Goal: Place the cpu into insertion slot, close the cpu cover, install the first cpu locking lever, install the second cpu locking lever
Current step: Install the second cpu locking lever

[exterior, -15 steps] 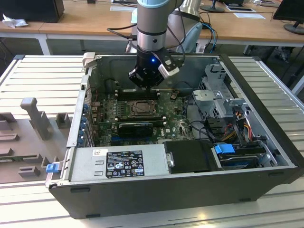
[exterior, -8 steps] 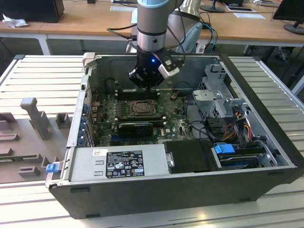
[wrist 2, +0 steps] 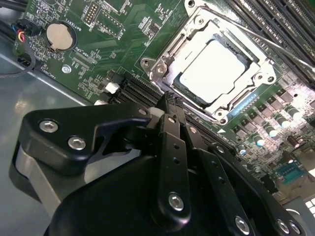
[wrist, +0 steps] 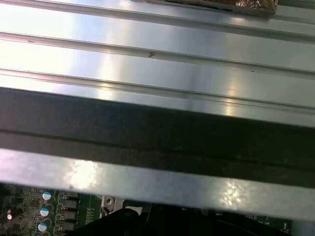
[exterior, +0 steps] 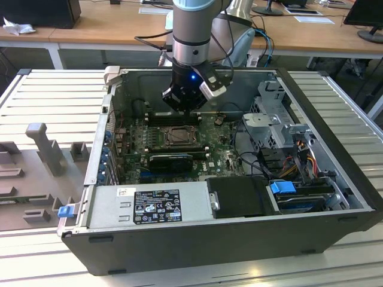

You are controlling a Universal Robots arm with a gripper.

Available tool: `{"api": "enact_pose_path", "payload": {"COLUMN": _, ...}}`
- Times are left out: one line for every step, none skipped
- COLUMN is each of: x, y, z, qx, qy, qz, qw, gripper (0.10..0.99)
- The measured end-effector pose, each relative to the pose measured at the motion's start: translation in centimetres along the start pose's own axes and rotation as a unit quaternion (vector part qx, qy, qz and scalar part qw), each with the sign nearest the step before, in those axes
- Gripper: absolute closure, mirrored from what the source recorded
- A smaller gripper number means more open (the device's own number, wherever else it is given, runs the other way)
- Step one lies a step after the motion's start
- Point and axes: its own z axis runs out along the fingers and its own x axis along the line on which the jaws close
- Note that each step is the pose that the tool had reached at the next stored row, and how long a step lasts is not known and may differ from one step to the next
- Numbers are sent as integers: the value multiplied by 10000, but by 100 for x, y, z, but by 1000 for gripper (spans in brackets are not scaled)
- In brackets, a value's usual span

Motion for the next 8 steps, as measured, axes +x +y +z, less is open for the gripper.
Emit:
{"api": "enact_pose_path", "payload": {"x": 2, "y": -14, "z": 0, "qx": 0, "qy": 0, "qz": 0, "qw": 10000, "gripper": 980}}
{"api": "enact_pose_path", "payload": {"x": 3, "y": -22, "z": -1, "qx": 0, "qy": 0, "qz": 0, "qw": 10000, "gripper": 980}}
{"api": "enact_pose_path", "payload": {"x": 4, "y": -28, "z": -1, "qx": -1, "qy": -1, "qz": 1, "qw": 10000, "gripper": 980}}
{"api": "enact_pose_path", "payload": {"x": 4, "y": -32, "z": -8, "qx": 2, "qy": 1, "qz": 0, "qw": 10000, "gripper": 980}}
{"api": "enact_pose_path", "payload": {"x": 4, "y": -32, "z": -19, "qx": 1, "qy": 0, "qz": 1, "qw": 10000, "gripper": 980}}
{"api": "enact_pose_path", "payload": {"x": 4, "y": -32, "z": -43, "qx": 0, "qy": 0, "qz": 0, "qw": 10000, "gripper": 980}}
{"api": "enact_pose_path", "payload": {"x": 3, "y": -31, "z": -64, "qx": 0, "qy": 0, "qz": 0, "qw": 10000, "gripper": 980}}
{"api": "enact_pose_path", "payload": {"x": 3, "y": -28, "z": -139, "qx": 0, "qy": 0, "qz": 1, "qw": 10000, "gripper": 980}}
